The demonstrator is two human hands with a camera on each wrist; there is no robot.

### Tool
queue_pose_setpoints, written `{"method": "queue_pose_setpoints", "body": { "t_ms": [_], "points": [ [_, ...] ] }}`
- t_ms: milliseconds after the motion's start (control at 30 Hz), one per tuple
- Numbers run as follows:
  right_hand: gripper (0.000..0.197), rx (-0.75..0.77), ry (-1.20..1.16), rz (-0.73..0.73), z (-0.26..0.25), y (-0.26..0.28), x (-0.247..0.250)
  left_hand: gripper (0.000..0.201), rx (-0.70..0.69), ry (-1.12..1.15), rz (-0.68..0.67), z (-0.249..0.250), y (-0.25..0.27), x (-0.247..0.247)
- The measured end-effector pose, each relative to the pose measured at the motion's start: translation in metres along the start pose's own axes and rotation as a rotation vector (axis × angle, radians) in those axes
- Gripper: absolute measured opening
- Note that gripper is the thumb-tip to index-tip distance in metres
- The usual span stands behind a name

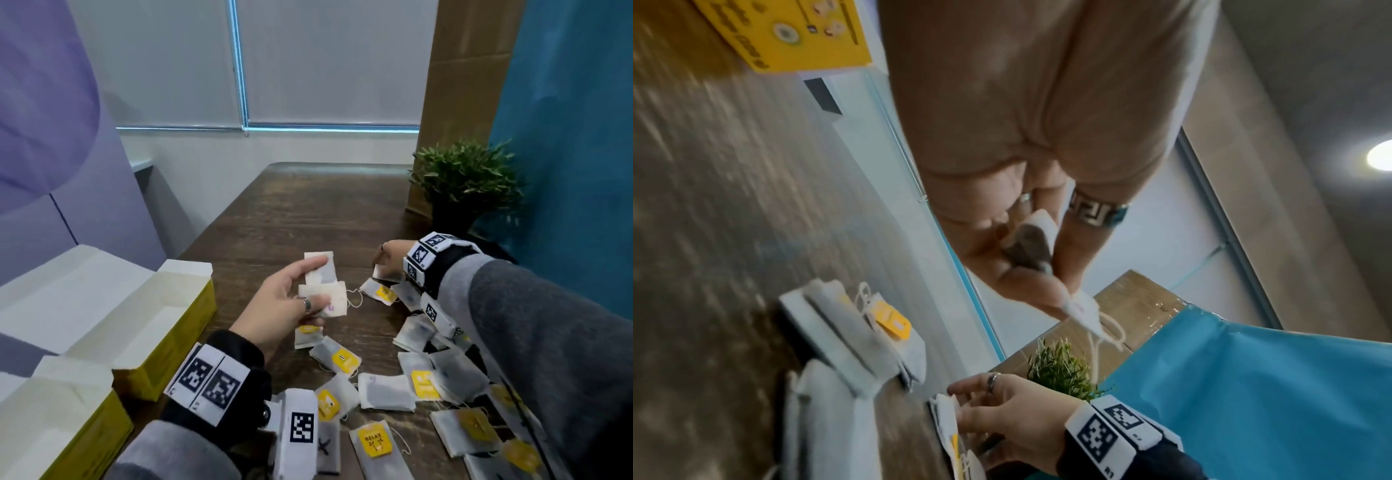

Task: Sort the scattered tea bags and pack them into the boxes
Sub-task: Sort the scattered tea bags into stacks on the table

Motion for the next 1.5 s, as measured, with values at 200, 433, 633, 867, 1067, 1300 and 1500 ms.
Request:
{"method": "queue_pose_setpoints", "body": {
  "t_ms": [200,433,633,867,1067,1300,1500],
  "points": [
    [0.021,0.091,-0.106,0.009,-0.003,0.006,0.017,0.044,0.013,0.012,0.043,0.000,-0.004,0.008],
    [0.014,0.084,-0.763,0.200,0.027,0.067,0.064,0.031,0.020,-0.033,0.084,0.002,0.000,0.009],
    [0.025,-0.077,-1.000,0.356,0.063,0.098,0.067,0.022,0.058,0.011,0.054,0.003,0.007,0.001],
    [0.027,-0.269,-0.045,0.223,0.108,0.085,0.043,0.025,0.087,-0.034,0.022,0.002,0.006,-0.004],
    [0.019,-0.217,-0.028,0.026,0.121,0.090,0.014,0.027,0.129,-0.020,0.031,0.000,0.007,-0.004],
    [0.011,0.040,-0.252,0.266,0.072,0.119,0.053,0.026,0.195,-0.005,0.027,-0.006,0.007,-0.004],
    [0.011,0.523,-0.188,0.732,-0.026,0.177,0.083,0.023,0.175,0.038,0.038,0.001,0.013,-0.016]
  ]
}}
Point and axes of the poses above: each hand's wrist, its own y-axis away from the middle knuckle, its own x-axis out of the back of the hand, z = x × y, the point moved 6 cm from there along -y, towards the middle knuckle, and after that the axes turned 11 degrees about x, right-handed, at the moved point
